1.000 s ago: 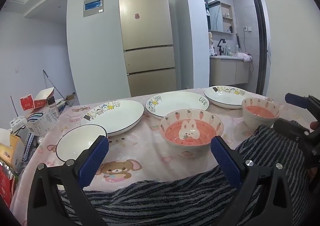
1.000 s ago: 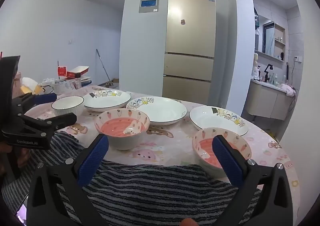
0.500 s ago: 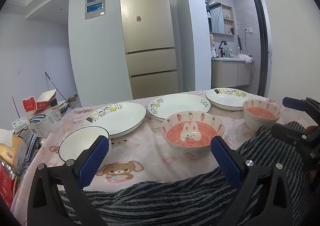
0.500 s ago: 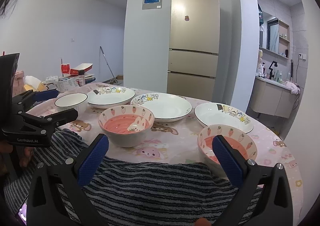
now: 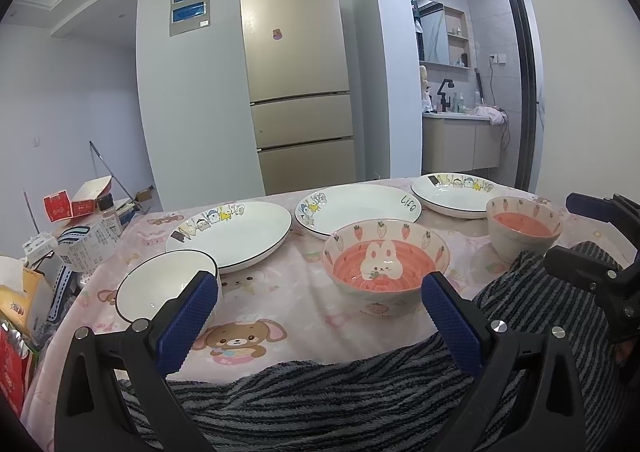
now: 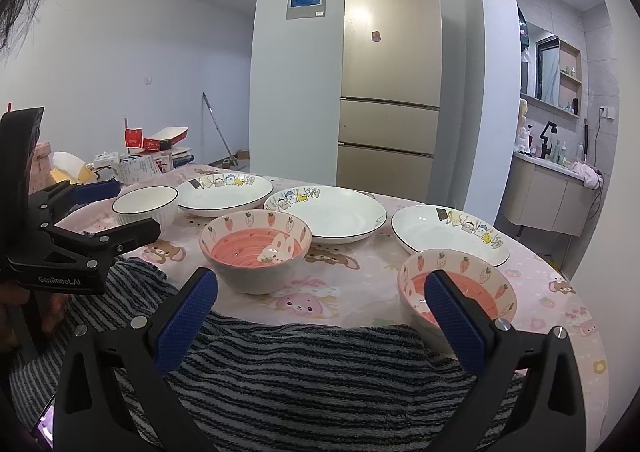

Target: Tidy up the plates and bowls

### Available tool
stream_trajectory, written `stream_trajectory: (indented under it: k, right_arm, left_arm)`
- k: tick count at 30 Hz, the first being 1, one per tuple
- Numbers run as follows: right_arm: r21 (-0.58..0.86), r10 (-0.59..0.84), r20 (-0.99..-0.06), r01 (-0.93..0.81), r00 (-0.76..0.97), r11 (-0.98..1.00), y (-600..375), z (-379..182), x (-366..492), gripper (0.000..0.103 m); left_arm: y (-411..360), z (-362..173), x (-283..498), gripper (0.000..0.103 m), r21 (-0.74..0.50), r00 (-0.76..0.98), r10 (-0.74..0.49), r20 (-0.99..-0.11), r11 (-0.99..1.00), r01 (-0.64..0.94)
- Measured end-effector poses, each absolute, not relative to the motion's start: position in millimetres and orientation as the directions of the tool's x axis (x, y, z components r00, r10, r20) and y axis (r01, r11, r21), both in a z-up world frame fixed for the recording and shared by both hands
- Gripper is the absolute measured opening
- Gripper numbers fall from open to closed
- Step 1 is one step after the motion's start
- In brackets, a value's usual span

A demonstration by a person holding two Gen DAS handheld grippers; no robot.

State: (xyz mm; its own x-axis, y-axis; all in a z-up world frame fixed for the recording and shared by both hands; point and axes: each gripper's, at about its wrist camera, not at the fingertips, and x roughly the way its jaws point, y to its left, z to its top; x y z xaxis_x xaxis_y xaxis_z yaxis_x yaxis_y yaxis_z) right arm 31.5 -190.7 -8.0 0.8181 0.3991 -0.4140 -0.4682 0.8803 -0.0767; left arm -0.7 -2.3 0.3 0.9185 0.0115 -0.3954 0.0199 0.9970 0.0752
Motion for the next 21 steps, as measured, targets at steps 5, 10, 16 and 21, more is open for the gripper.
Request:
stream_trajectory:
  k: [5, 10, 16, 21]
  right_arm:
    - [-0.079, 0.402, -0.414, -0.472, 0.817, 0.878, -190.1, -7.8, 31.4, 0.103]
    - [-0.083, 0.4, -0.417, -0.472, 0.816, 0.877, -188.9, -7.9, 31.6, 0.103]
    - [-0.084, 0.4, -0.416, -0.473, 0.817, 0.877, -188.9, -7.9, 31.1, 0.103]
    - [-0.083, 0.401, -0.414, -0.473, 0.817, 0.877, -188.0, -7.9, 30.6, 0.103]
  left_arm:
    - [-2.1, 0.8, -0.2, 0.103, 0.077, 0.919, 0.012, -0.394, 0.997, 0.02]
    - [-2.7, 0.5, -0.7, 0.103, 0.077, 0.919, 0.012, -0.395, 0.997, 0.02]
    - [-2.6, 0.1, -0.4, 0.103, 0.079, 0.919, 0.015, -0.395, 0.997, 0.018]
    - [-2.6, 0.3, -0.3, 0.103, 0.08, 0.918, 0.015, -0.395, 0.997, 0.018]
